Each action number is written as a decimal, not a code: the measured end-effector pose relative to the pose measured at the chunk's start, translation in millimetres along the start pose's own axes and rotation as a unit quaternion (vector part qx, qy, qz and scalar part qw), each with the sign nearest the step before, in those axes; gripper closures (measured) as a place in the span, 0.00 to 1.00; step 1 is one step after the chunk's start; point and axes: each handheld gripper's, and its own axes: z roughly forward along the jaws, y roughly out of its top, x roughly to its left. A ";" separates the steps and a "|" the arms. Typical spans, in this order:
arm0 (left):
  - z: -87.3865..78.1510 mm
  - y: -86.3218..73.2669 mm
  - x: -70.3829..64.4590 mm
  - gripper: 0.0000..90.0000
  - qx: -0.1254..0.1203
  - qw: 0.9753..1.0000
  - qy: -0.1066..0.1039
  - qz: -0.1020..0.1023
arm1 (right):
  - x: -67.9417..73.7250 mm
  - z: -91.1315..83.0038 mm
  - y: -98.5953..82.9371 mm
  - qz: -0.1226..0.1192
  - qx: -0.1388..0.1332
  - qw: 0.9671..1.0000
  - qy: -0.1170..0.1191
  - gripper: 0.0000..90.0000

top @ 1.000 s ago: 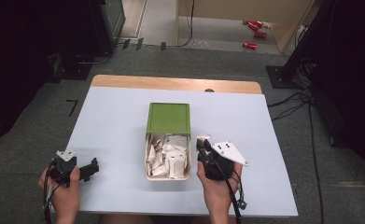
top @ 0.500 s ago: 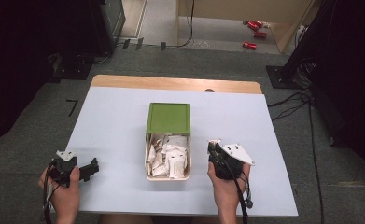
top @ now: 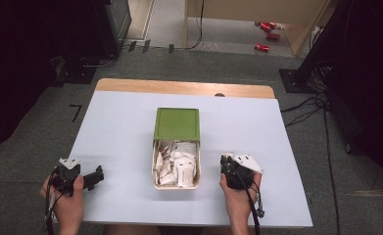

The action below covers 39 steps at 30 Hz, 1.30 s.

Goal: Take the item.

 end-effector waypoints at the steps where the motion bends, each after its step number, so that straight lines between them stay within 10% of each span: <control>1: 0.0 0.0 0.0 0.00 0.000 1.000 0.000 0.000 | 0.0 0.0 0.0 0.000 0.000 1.000 0.000 0.87; 39: 0.0 0.0 0.0 0.00 0.000 1.000 0.000 0.000 | -10.2 10.7 -16.4 0.002 0.049 0.999 -0.015 0.58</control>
